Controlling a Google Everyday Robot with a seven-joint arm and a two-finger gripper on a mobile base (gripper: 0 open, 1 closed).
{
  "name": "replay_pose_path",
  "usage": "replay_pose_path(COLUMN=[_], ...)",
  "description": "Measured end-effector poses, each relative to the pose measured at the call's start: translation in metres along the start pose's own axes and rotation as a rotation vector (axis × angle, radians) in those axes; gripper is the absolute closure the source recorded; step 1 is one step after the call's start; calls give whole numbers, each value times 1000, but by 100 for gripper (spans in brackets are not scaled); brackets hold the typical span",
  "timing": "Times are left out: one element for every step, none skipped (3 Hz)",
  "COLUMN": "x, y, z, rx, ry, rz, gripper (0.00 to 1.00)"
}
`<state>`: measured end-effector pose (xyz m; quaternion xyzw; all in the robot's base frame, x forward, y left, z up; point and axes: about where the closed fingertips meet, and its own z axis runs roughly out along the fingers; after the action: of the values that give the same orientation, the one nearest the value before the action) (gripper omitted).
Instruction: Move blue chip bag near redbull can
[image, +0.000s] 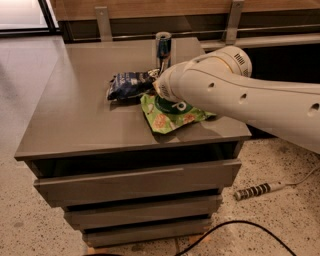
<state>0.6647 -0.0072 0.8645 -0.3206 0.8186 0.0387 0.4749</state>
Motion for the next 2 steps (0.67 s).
replay_pose_path(x=[-2, -2], y=[7, 20], z=[-7, -8], rx=[31, 32], ry=[8, 6], rz=[9, 13], gripper=[12, 0])
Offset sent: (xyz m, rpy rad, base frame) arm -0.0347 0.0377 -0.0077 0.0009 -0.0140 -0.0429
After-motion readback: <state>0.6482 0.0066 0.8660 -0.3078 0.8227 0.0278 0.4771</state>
